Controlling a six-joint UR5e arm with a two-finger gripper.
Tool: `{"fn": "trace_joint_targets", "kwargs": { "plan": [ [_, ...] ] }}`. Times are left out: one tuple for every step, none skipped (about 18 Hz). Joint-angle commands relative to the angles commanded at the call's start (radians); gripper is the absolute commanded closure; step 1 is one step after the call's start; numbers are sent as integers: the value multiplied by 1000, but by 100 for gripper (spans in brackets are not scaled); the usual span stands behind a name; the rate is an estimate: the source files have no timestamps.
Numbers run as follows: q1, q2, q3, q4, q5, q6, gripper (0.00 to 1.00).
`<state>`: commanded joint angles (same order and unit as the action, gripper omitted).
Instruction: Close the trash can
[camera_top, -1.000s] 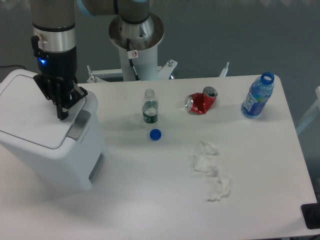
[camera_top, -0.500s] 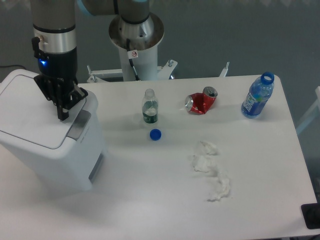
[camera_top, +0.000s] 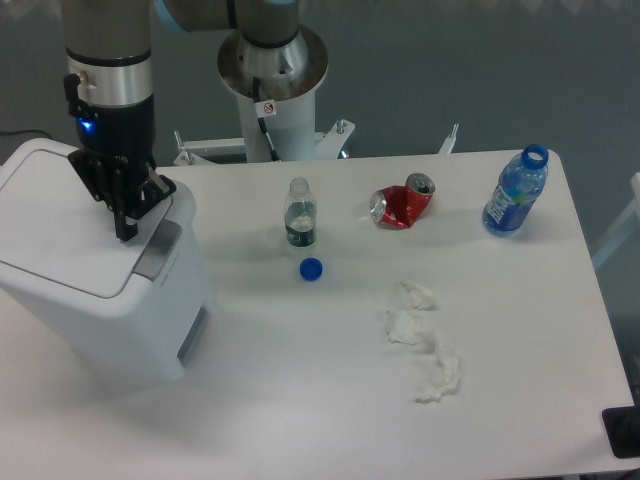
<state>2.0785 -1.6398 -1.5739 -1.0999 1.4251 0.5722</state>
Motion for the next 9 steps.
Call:
{"fn": "trace_joint_targets", "kwargs": {
  "plan": [
    [0, -2, 0, 0, 0, 0, 100],
    [0, -2, 0, 0, -2, 0, 100],
    [0, -2, 0, 0, -2, 0, 100],
    [0, -2, 0, 0, -2, 0, 100],
    [0, -2, 0, 0, -2, 0, 100],
    [2, 0, 2, 0, -2, 2, 100],
    [3, 0, 5, 2, -2, 3, 100],
    [5, 0, 5, 2, -3, 3, 100],
    [6, 3, 11, 0, -5, 3, 100]
  ]
}}
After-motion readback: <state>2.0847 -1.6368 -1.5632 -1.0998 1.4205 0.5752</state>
